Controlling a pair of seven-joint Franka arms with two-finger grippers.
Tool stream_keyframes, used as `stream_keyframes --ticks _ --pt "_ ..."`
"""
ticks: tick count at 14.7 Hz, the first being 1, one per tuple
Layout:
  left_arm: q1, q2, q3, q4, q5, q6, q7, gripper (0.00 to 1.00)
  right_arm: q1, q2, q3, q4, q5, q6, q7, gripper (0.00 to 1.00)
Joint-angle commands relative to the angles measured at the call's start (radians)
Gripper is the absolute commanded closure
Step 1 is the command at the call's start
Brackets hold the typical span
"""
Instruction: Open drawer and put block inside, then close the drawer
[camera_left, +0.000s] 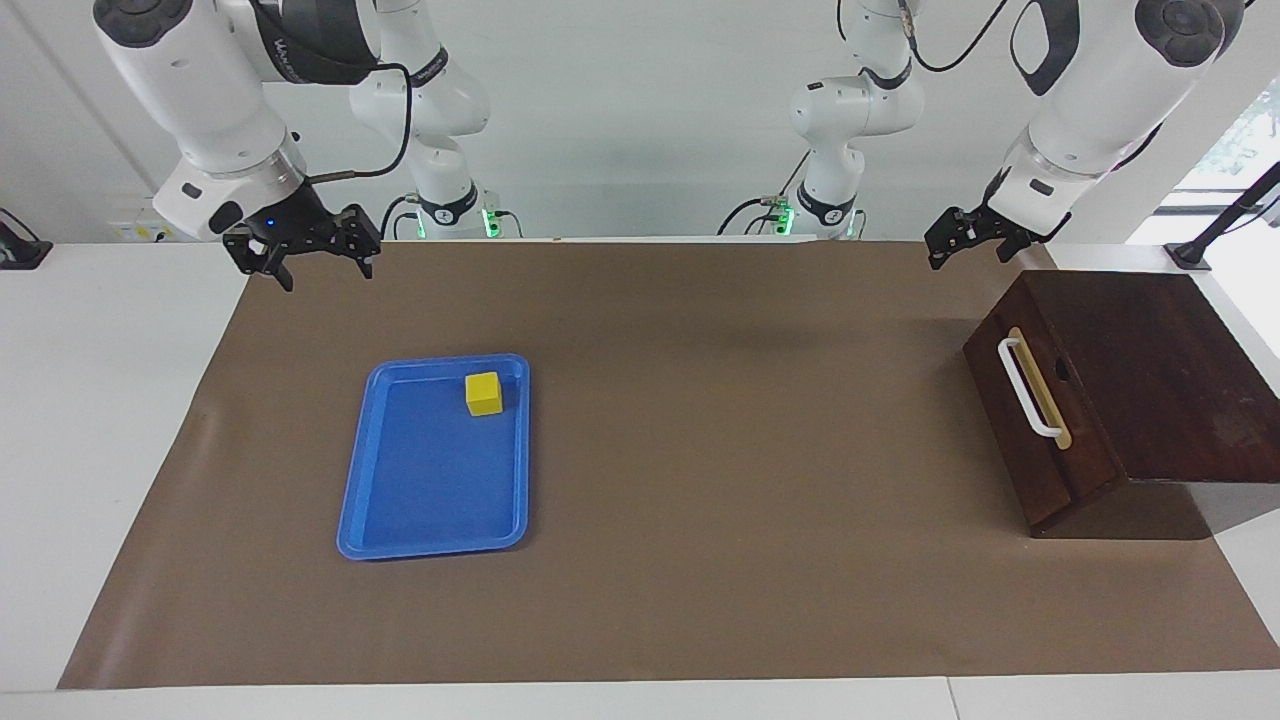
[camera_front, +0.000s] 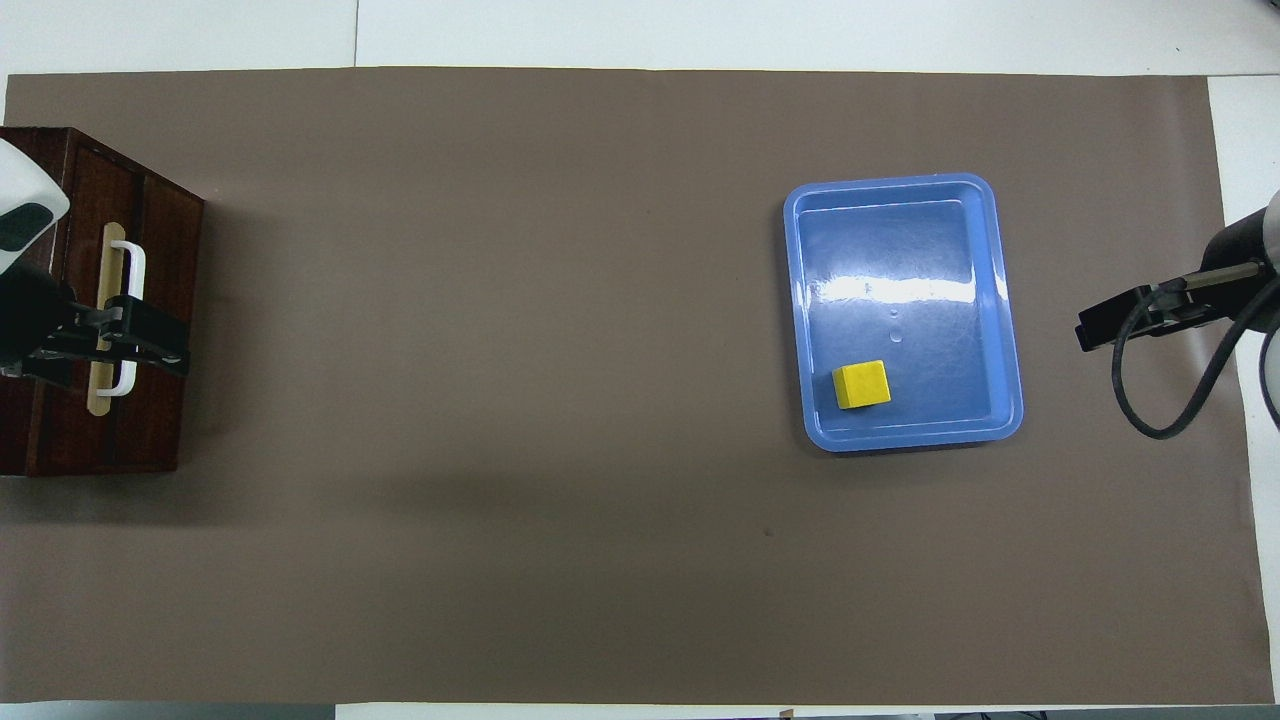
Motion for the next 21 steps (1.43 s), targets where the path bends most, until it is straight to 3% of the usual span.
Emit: stream_keyframes --ticks 1,10,16,17,19,21 --pt "0.006 -0.031 0.004 -0.035 -0.014 0.012 0.004 0.00 -0.012 -0.007 0.008 -0.002 -0.015 0.004 -0.003 0.00" --pt "0.005 -0.031 0.004 -0.035 -0.014 0.012 0.004 0.00 -0.016 -0.014 0.005 -0.017 -0.003 0.002 0.003 0.00" --pt "0.000 -0.028 0.002 -0.035 -0.017 0.061 -0.021 0.00 -0.019 -0.053 0.004 -0.166 0.184 0.027 0.481 0.00" --pt "-0.009 -0.034 0.001 -0.060 -0.017 0.087 -0.051 0.00 -0.021 -0.043 0.004 -0.193 0.224 0.034 0.574 0.00" --pt "-0.029 -0.059 -0.006 -0.165 -0.009 0.266 -0.056 0.00 -0.041 -0.017 0.004 -0.261 0.319 0.092 0.720 0.00" --pt "-0.035 -0.056 -0.010 -0.236 0.099 0.338 -0.050 0.00 -0.061 0.009 0.004 -0.331 0.414 0.152 0.837 0.00"
